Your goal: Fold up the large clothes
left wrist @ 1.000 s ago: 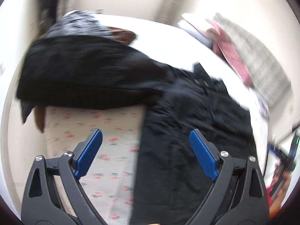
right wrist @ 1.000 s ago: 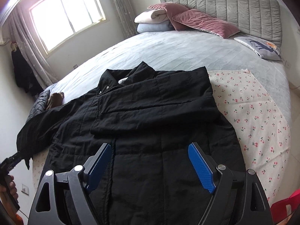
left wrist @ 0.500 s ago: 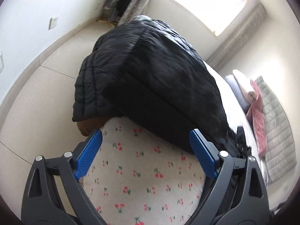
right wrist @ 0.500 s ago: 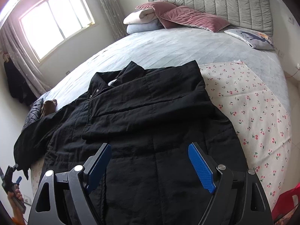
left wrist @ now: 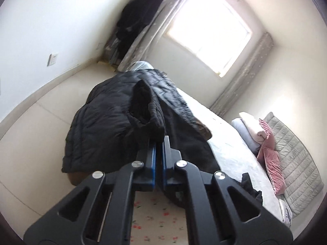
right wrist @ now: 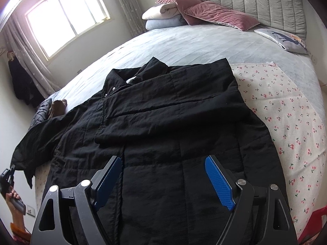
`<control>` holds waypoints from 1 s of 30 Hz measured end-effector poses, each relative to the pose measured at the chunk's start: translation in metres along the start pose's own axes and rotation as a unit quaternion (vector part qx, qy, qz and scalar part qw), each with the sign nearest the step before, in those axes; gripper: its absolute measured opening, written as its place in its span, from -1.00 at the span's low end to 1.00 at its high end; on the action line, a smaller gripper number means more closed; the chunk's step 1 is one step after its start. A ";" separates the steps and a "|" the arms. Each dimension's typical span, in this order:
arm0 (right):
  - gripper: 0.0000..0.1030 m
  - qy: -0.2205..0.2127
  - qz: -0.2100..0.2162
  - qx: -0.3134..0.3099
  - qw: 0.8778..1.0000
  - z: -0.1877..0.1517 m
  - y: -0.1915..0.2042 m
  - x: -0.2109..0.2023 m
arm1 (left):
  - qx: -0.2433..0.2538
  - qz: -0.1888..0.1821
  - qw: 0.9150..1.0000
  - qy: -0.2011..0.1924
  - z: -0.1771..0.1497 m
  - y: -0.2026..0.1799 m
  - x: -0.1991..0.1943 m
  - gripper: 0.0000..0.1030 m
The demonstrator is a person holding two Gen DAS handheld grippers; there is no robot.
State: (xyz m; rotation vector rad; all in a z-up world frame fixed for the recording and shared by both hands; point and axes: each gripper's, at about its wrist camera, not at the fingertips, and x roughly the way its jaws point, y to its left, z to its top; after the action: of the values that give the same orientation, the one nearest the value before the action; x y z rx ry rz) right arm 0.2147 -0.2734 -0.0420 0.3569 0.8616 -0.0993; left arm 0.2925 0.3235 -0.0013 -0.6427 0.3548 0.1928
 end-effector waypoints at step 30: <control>0.65 0.000 0.027 0.049 0.998 0.006 -0.033 -0.002 | 0.282 -0.325 0.865 0.258 -0.184 -0.367 0.030 -0.13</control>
State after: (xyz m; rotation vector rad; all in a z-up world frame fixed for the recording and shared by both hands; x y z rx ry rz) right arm 0.2100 -0.3065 -0.0453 0.4720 0.8492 -0.0922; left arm 0.3754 -0.0763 0.0524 -0.1875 0.6554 -0.7302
